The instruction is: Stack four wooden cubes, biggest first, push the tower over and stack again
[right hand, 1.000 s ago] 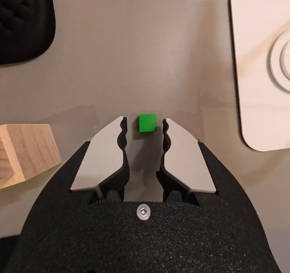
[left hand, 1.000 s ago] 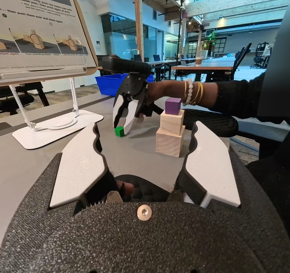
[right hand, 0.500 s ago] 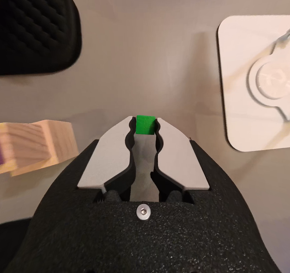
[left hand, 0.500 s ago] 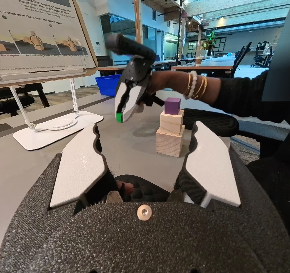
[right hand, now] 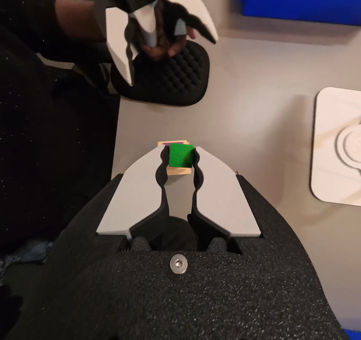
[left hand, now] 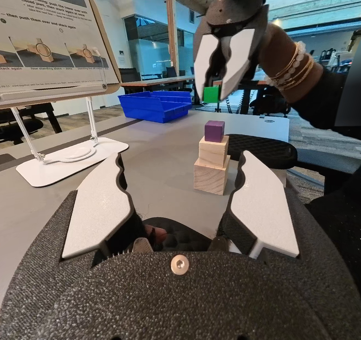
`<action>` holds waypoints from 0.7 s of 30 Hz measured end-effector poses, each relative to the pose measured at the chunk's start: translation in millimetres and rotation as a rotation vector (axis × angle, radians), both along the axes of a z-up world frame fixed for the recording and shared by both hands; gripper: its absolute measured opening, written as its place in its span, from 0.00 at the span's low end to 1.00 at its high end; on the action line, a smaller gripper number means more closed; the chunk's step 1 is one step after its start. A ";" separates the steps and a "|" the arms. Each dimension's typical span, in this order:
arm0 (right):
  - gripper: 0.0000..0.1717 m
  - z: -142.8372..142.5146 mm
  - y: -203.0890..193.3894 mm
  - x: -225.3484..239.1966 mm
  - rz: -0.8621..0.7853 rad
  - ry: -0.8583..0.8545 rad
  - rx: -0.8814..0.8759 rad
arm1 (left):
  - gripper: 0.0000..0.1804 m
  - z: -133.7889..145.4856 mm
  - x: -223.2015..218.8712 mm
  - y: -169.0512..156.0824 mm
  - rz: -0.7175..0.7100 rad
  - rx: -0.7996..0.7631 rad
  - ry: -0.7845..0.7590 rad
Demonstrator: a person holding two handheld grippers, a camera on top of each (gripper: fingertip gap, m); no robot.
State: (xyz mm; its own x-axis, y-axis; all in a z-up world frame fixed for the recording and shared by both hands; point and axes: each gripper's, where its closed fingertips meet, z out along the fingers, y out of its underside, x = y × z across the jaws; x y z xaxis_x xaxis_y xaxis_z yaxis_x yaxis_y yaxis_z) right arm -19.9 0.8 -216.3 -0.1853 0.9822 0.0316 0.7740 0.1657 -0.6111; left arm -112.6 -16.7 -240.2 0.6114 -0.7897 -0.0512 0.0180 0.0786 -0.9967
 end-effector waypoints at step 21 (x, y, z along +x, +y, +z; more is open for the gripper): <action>0.13 -28.0 -8.6 -4.1 0.073 -0.114 0.018 | 0.60 0.1 -0.1 0.2 0.000 -0.001 0.000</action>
State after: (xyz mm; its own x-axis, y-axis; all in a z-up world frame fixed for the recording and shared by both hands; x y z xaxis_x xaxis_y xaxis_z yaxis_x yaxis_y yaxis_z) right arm -23.9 -7.8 -244.3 -0.2600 0.9653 0.0234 0.8237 0.2343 -0.5164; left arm -112.7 -16.5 -240.1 0.6113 -0.7898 -0.0504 0.0183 0.0778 -0.9968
